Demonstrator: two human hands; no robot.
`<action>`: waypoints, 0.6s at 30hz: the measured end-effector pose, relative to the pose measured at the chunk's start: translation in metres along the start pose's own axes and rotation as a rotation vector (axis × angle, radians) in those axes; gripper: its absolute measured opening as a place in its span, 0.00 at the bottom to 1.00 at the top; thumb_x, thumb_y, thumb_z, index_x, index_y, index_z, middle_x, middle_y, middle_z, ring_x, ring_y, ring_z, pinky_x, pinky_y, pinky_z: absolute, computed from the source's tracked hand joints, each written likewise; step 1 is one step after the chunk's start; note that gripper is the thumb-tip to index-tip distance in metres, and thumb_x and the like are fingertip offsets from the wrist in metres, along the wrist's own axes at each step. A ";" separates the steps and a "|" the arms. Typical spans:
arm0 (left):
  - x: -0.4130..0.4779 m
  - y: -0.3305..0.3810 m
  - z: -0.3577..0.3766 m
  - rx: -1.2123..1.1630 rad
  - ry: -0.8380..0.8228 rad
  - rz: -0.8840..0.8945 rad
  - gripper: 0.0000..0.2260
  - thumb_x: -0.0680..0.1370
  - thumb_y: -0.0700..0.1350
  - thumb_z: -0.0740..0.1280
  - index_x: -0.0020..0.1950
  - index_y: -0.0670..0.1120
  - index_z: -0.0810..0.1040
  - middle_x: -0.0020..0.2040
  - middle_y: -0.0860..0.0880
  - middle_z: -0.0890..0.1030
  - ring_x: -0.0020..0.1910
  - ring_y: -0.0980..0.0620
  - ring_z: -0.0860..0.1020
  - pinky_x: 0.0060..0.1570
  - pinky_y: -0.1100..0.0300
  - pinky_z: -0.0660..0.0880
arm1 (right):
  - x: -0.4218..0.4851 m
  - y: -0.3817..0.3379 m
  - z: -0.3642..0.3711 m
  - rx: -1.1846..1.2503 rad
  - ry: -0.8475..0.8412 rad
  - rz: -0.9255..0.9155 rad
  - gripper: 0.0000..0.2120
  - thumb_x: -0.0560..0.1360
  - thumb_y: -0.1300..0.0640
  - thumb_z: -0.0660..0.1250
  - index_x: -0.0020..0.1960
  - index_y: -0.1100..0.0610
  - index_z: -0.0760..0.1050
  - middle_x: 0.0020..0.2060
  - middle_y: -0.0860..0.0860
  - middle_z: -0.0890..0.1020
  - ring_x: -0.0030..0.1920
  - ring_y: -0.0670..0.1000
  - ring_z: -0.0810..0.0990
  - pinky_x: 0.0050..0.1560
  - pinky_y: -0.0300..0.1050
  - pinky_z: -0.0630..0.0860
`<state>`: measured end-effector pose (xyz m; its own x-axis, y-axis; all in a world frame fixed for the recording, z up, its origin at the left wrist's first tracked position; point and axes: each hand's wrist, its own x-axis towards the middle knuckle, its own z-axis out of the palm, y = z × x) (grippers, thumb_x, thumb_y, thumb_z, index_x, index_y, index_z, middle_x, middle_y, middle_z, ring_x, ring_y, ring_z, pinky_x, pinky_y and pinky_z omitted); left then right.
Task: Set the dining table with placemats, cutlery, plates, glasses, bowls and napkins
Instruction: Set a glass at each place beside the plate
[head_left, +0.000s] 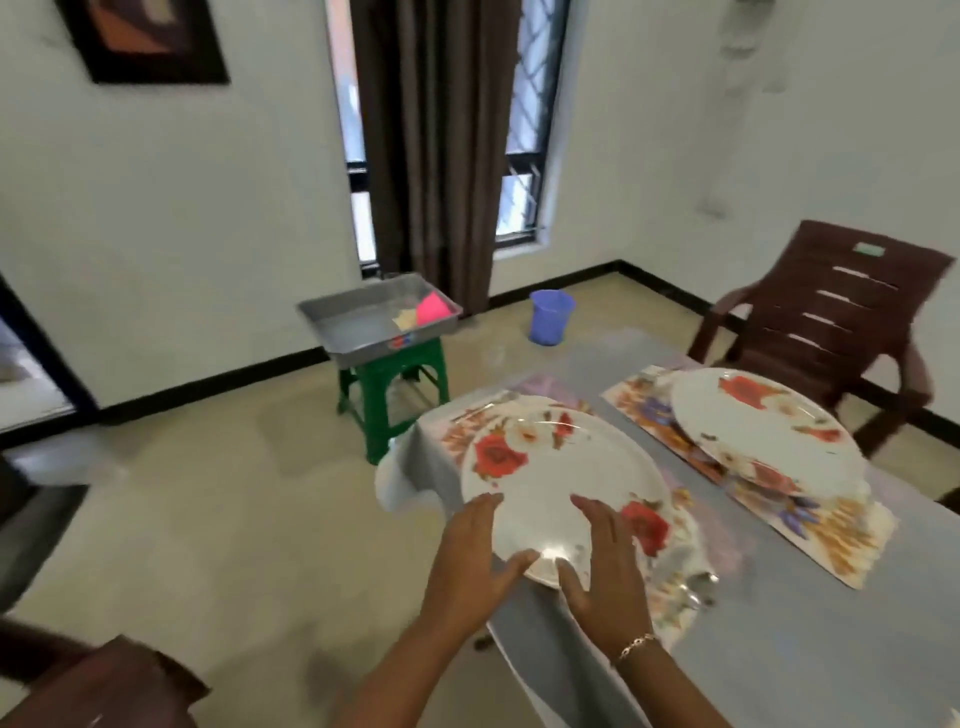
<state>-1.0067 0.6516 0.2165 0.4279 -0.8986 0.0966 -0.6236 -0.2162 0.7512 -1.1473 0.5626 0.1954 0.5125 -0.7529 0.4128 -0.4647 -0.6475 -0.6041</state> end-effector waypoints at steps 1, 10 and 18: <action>0.007 -0.016 -0.015 0.010 0.018 -0.021 0.34 0.73 0.63 0.64 0.74 0.49 0.59 0.74 0.52 0.62 0.73 0.54 0.60 0.69 0.64 0.56 | 0.017 -0.011 0.018 0.016 -0.028 -0.021 0.26 0.68 0.50 0.59 0.66 0.52 0.62 0.60 0.55 0.75 0.61 0.50 0.67 0.63 0.45 0.67; 0.105 -0.127 -0.089 0.147 0.056 -0.088 0.30 0.77 0.56 0.64 0.75 0.48 0.58 0.74 0.51 0.61 0.73 0.53 0.59 0.68 0.68 0.53 | 0.153 -0.052 0.140 0.056 -0.151 0.034 0.29 0.68 0.45 0.57 0.64 0.59 0.70 0.60 0.57 0.75 0.61 0.55 0.73 0.61 0.45 0.69; 0.231 -0.188 -0.146 0.250 -0.105 -0.076 0.30 0.77 0.60 0.61 0.75 0.49 0.57 0.74 0.51 0.60 0.73 0.54 0.59 0.69 0.65 0.55 | 0.269 -0.055 0.220 0.061 -0.216 0.121 0.25 0.70 0.61 0.67 0.67 0.56 0.67 0.62 0.54 0.71 0.62 0.54 0.70 0.60 0.38 0.62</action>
<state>-0.6950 0.5406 0.1929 0.4178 -0.9080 -0.0318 -0.7401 -0.3604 0.5677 -0.8252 0.4212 0.1901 0.6010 -0.7779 0.1835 -0.4914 -0.5407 -0.6828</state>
